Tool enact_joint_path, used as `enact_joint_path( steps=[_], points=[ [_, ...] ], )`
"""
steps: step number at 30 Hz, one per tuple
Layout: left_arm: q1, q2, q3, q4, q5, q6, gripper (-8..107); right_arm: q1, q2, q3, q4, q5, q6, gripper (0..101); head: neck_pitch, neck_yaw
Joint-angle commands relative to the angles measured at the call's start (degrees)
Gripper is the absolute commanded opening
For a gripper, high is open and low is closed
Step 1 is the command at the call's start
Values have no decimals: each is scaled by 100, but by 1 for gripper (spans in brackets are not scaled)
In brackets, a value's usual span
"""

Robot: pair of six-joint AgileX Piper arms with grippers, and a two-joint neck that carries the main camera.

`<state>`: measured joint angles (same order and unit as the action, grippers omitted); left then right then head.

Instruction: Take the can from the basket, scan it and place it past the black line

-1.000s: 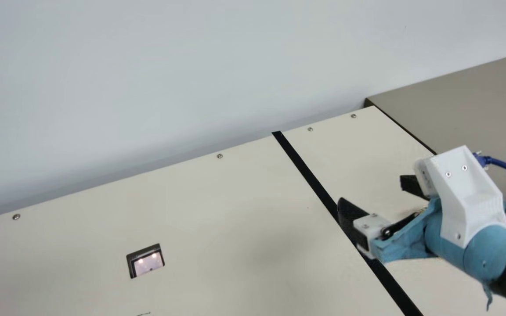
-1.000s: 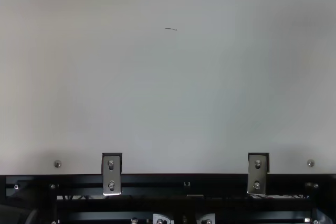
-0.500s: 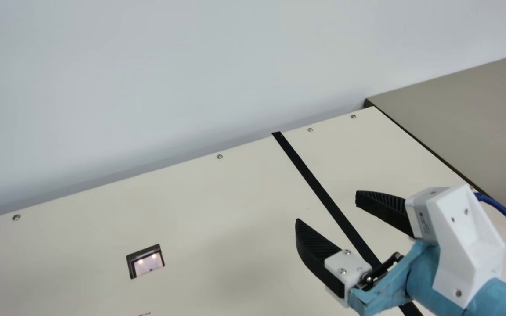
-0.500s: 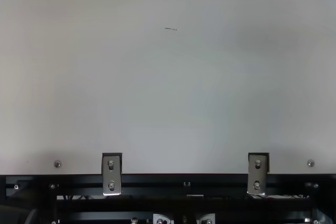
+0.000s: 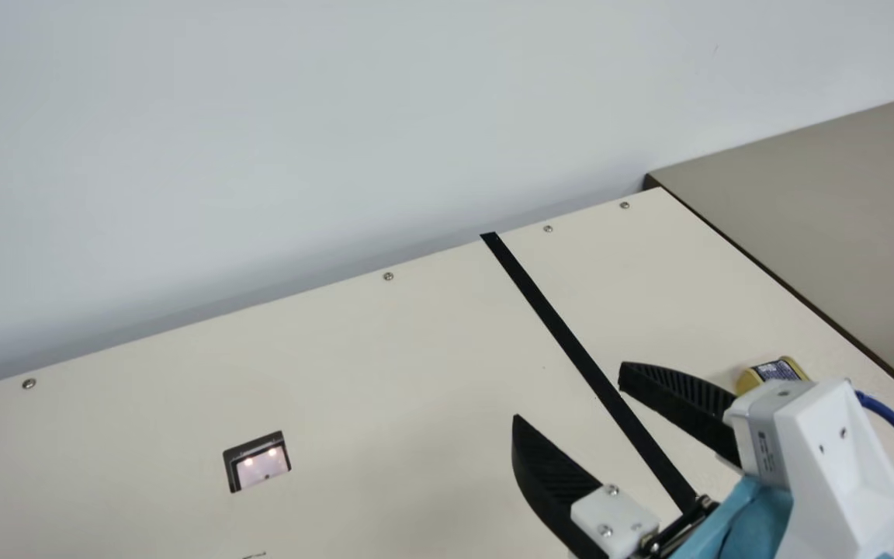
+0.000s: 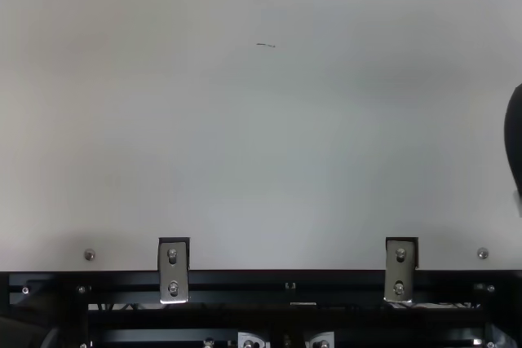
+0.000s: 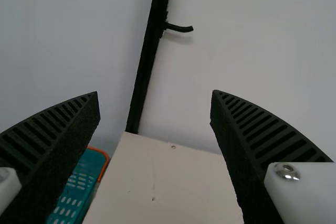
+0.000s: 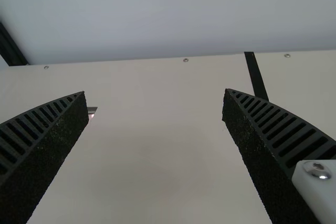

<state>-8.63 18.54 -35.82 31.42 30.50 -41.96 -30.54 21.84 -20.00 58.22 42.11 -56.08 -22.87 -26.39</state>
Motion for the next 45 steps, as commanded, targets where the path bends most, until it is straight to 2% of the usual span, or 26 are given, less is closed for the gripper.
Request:
enact_joint_path(
  steps=[1,13,21,22,27,38,45],
  points=[
    [-66,-67,32,35,80,394,90,-71,-75,64,-25,140,-24,101,-213,-115],
    [-309,-365,353,-245,271,1742,90,-457,-623,462,-342,799,1,101,-213,-115],
    [-281,-414,439,-498,339,2152,90,-538,-866,563,-567,1032,55,101,-213,-115],
    [-281,-414,439,-496,326,2164,90,-440,-938,530,-680,1013,243,101,-213,-115],
    [-281,-414,439,-496,339,2164,90,-128,-991,600,-986,854,389,101,-213,-115],
    [-281,-414,439,-496,339,2164,90,1544,-779,955,-2229,19,1010,101,-213,-115],
    [-281,-414,439,-496,339,2164,90,2402,-829,1015,-3112,-212,1811,101,-213,-115]
  ],
)
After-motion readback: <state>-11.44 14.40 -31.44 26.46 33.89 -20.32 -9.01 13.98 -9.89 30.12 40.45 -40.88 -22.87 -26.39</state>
